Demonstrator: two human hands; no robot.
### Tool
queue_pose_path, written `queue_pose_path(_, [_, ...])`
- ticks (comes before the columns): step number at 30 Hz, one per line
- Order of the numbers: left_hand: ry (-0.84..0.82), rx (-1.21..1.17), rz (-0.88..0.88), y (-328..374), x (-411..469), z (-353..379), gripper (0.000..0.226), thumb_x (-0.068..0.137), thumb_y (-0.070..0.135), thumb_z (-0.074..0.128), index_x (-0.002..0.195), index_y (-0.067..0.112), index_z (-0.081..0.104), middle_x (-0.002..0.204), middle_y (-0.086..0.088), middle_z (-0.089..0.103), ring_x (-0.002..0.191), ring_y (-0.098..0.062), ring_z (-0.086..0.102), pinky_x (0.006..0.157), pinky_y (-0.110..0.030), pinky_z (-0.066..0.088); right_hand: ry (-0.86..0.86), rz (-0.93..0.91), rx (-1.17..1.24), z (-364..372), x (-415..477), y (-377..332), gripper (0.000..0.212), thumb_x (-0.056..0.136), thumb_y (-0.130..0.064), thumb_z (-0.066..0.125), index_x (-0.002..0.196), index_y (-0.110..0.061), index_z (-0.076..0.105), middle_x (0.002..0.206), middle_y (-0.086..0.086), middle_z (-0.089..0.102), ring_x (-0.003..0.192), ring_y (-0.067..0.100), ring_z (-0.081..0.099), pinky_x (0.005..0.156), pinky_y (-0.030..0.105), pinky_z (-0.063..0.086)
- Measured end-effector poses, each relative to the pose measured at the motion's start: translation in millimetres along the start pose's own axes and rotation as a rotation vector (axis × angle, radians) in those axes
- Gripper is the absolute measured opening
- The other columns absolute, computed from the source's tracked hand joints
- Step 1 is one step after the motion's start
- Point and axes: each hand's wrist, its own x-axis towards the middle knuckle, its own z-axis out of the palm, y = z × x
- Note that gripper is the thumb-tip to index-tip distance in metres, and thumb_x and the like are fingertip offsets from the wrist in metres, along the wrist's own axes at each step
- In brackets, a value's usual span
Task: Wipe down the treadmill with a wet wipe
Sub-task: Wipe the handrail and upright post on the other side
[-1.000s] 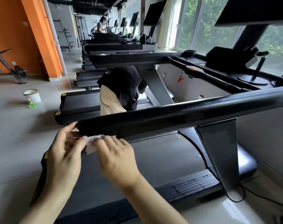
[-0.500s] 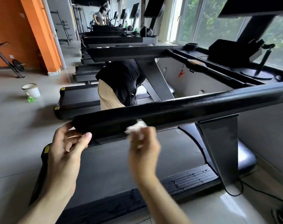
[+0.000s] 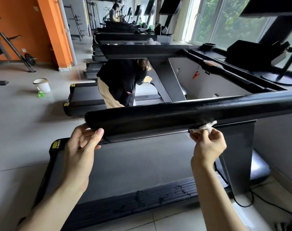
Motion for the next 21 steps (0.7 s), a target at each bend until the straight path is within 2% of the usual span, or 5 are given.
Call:
queue_pose_path(2, [-0.009,0.016,-0.005,1,-1,0,0.012,0.096,0.019,0.069,0.107,0.022,0.068,0.092,0.015,0.073,0.094,-0.003,0.066,0.080,-0.033,0.051,-0.035,0.166,0.094,11,-14,5,0.012,0.093,0.010,0.051,0.092,0.017,0.060,0.077,0.022,0.064,0.065,0.029,0.066,0.078,0.055,0.063])
queue_pose_path(7, [-0.013,0.067,-0.025,2,0,-4,0.022,0.084,0.046,0.074,0.100,0.032,0.071,0.088,0.011,0.071,0.092,-0.009,0.068,0.083,-0.040,0.054,-0.345,0.509,0.126,62,-128,9,0.018,0.094,0.011,0.051,0.083,-0.001,0.058,0.062,0.017,0.062,0.056,0.022,0.062,0.068,0.039,0.059])
queue_pose_path(12, [-0.041,0.141,0.001,6,-2,-3,0.023,0.089,0.044,0.076,0.103,0.028,0.070,0.100,0.007,0.076,0.097,-0.008,0.070,0.095,-0.040,0.053,-0.746,0.834,0.069,79,-167,-5,0.015,0.097,0.007,0.049,0.091,0.001,0.061,0.087,0.022,0.075,0.077,0.028,0.075,0.072,0.038,0.063])
queue_pose_path(18, [-0.031,0.112,-0.074,2,-1,-2,0.022,0.085,0.046,0.077,0.096,0.027,0.071,0.088,0.009,0.074,0.092,-0.026,0.071,0.086,-0.043,0.055,-0.567,0.744,0.106,36,-84,-17,0.013,0.087,0.010,0.056,0.079,0.002,0.063,0.077,0.023,0.068,0.060,0.023,0.068,0.056,0.027,0.057])
queue_pose_path(21, [-0.057,0.092,-0.113,-7,-5,4,0.016,0.092,0.019,0.075,0.105,0.011,0.070,0.084,0.006,0.075,0.083,-0.022,0.072,0.076,-0.036,0.054,-0.294,0.619,0.289,10,-43,-30,0.016,0.084,0.009,0.064,0.077,-0.004,0.061,0.069,0.011,0.059,0.049,0.014,0.054,0.048,0.021,0.050])
